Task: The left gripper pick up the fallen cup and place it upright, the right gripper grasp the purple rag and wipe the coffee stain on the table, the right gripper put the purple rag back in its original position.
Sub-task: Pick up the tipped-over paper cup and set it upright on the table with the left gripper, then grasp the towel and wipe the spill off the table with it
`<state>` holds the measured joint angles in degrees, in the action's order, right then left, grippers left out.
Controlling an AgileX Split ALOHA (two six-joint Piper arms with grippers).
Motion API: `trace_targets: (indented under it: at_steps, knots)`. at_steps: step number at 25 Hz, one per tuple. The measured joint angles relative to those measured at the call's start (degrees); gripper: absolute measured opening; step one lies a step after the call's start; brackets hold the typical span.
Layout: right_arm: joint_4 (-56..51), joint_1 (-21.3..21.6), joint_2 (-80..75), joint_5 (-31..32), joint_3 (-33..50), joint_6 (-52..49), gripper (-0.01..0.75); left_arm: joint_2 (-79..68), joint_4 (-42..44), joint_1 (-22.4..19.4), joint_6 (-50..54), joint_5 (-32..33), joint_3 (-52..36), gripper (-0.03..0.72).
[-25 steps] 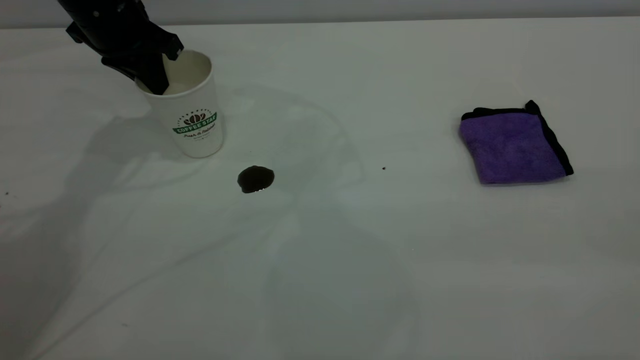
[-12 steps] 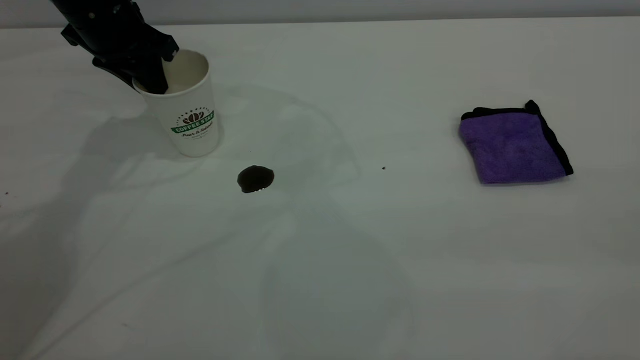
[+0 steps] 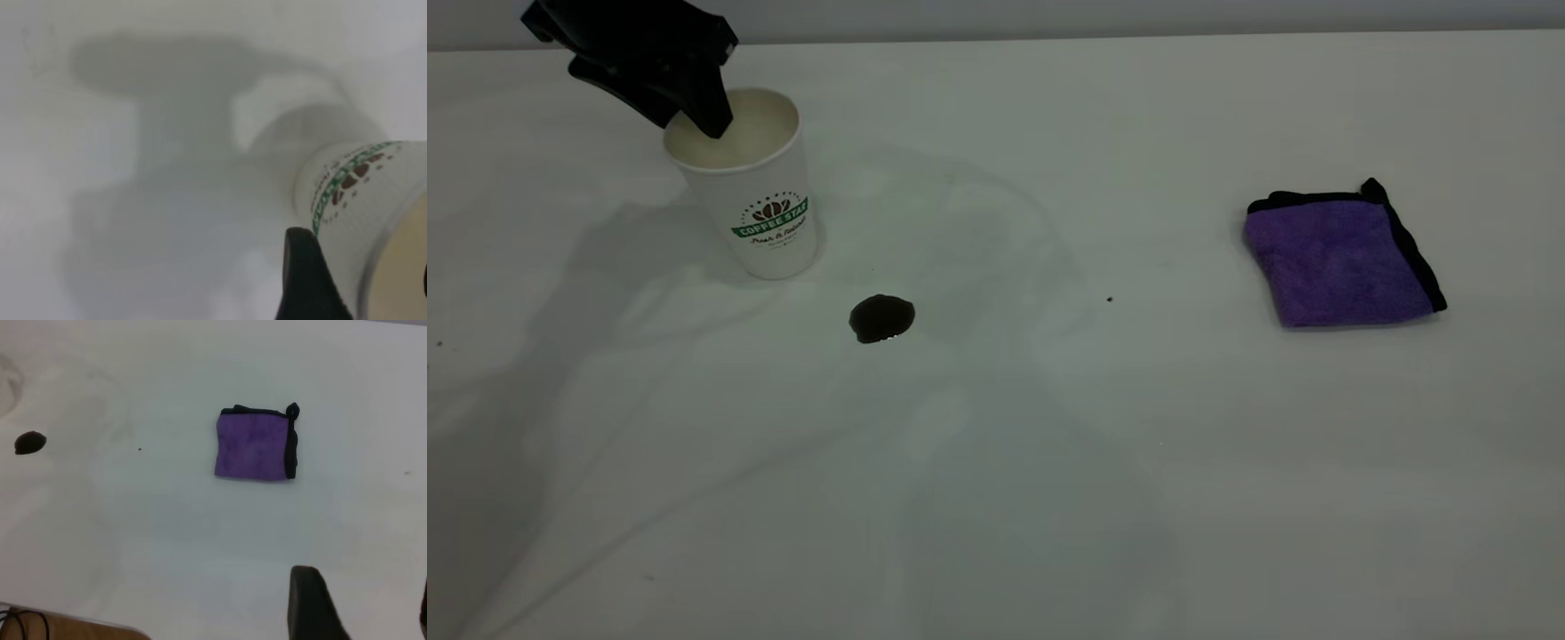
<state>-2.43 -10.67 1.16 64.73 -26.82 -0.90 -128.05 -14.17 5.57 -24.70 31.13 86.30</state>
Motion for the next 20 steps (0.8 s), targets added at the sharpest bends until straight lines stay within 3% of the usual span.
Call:
trace_targets:
  at_steps: [12,20]
  knots:
    - [0.0,0.0,0.0,0.0,0.0,0.0,0.429,18.5,-5.1,0.0,0.9,9.2,0.0,0.46]
    - [0.0,0.0,0.0,0.0,0.0,0.0,0.429,38.4,-6.6,0.0,5.7,22.3,0.0,0.461]
